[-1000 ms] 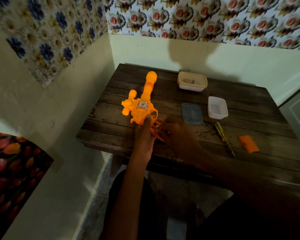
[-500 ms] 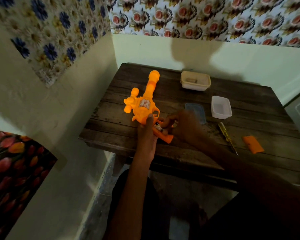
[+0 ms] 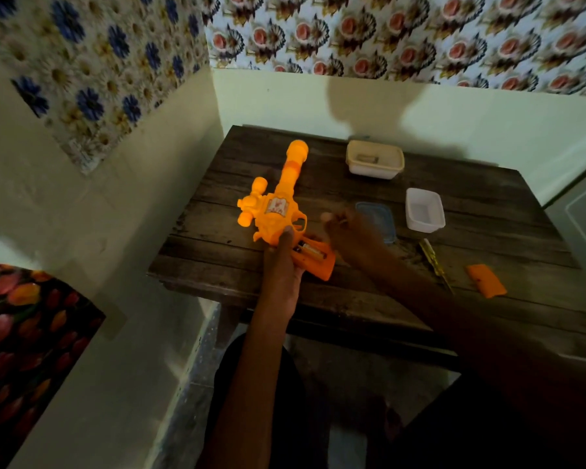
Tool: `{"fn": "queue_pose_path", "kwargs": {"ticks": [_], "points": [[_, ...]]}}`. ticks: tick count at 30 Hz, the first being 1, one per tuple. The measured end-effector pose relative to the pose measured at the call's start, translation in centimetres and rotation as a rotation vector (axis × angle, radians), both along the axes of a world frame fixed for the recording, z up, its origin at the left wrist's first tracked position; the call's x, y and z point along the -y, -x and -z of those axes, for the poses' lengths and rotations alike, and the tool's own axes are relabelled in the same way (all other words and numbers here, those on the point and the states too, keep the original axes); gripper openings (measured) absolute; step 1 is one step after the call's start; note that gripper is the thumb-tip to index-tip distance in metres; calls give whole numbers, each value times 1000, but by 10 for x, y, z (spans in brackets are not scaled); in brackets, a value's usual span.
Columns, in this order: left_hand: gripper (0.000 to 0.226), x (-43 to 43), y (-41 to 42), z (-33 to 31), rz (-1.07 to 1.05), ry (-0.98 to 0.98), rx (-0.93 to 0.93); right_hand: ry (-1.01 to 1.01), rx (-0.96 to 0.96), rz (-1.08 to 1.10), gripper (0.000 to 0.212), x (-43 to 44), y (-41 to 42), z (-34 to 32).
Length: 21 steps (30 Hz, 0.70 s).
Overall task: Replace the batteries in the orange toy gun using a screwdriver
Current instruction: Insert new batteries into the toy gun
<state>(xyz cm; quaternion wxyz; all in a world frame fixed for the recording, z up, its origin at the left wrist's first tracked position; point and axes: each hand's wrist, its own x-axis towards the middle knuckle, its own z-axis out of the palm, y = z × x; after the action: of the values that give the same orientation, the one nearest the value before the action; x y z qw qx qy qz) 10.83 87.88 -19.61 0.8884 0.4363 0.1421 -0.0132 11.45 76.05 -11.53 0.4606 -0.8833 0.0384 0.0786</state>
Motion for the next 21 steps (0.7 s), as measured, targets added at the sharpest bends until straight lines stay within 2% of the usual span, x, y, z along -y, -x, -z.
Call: {"fn": "queue_pose_path", "kwargs": {"ticks": [2,3,5,6,11,16,19,21], "points": [[45,0,-3,4,-19,-6,-18,-423,-309,41,11,15,2,-9],[47,1,-3,4,-26,-15,-24,-577,-393,45,18,22,2,-13],[58,1,-2,3,-20,3,-19,-686,-395,7,26,30,3,-16],[61,0,-2,2,-16,14,-11,-665,-350,-20,25,31,4,-16],[44,-1,1,2,9,16,-4,-475,-245,-97,27,24,11,-18],[48,-2,-1,4,4,-9,-6,-422,-94,-119,19,13,19,-17],[45,-2,-2,4,11,6,-10,-237,53,-168,23,14,19,-12],[45,-2,-2,4,21,9,-4,-205,110,-183,21,14,18,-12]]}}
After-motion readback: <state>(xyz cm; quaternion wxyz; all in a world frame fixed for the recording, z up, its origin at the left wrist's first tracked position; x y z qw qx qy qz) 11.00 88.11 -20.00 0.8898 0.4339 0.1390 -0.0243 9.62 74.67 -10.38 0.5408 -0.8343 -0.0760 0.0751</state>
